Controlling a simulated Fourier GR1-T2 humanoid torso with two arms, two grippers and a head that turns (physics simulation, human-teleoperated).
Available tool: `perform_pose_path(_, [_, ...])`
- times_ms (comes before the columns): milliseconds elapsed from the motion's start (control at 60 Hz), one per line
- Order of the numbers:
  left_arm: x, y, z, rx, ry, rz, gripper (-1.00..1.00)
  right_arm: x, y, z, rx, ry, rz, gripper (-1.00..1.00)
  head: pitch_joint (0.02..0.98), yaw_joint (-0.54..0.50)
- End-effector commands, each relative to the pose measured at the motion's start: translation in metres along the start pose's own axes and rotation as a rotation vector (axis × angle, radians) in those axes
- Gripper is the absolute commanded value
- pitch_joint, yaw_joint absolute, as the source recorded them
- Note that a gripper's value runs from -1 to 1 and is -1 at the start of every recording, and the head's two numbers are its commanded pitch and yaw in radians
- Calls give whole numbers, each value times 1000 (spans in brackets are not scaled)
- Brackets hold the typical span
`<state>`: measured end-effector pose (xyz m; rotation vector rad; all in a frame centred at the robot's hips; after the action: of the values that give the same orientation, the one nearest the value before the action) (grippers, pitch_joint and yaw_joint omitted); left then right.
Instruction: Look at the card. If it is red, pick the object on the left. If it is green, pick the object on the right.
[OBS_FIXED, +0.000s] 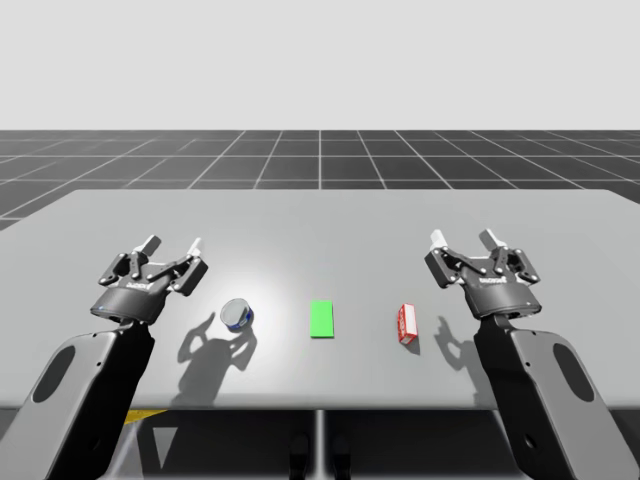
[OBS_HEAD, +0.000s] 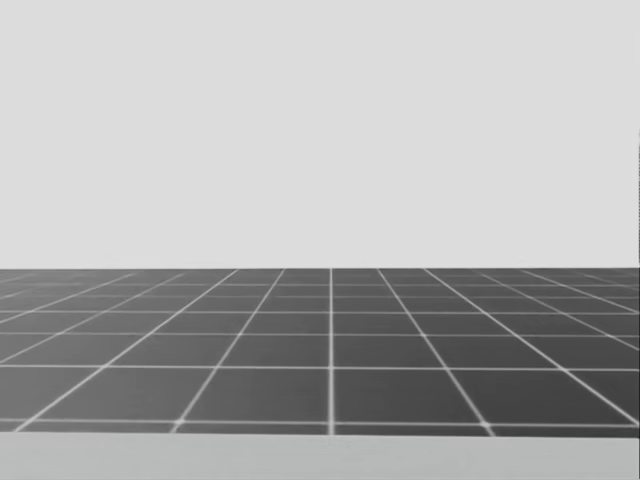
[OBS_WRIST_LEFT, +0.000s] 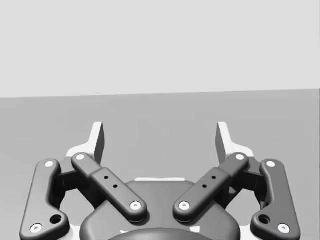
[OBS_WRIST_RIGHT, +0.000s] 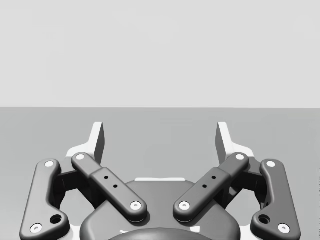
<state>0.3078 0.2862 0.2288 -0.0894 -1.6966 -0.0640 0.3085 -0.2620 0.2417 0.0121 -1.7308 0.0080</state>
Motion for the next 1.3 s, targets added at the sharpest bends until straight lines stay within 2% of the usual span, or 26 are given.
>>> perform_pose_path(17, [0,-1,0,-1,0,-6,-1000,0,0,1,-34,-43,4,-1000,87,21])
perform_pose_path(100, [0,-1,0,-1,0,-6,-1000,2,-1,1,-11,-39,-11,-1000,100,21])
perform_pose_path(167, [0,-1,0,-1,0,-5,-1000,2,-2,0,1,-24,-5,-1000,117,20])
perform_pose_path(300, [0,-1,0,-1,0,-4,-1000,0,-1,-1,9,-7,2,-1000,210,21])
perform_pose_path(500, [-1,-1,0,2,0,-10,-1000,-2,-2,-3,-1,-17,16,-1000,422,26])
perform_pose_path(533, [-1,-1,0,2,0,-11,-1000,-3,-2,-3,1,0,8,-1000,446,26])
perform_pose_path(633, [-2,-1,0,1,-1,-20,-1000,-4,-2,-4,-11,-8,12,-1000,548,24])
perform_pose_path(950, [-3,-1,-1,-2,-4,-31,-1000,-5,-4,-5,-27,-19,38,-1000,816,20])
perform_pose_path(1150, [-3,-2,-1,-3,-4,-33,-1000,-6,-4,-6,-32,-19,45,-1000,930,7])
perform_pose_path(1300, [-3,-2,-2,-6,-4,-36,-1000,-6,-4,-6,-33,-19,47,-1000,935,1])
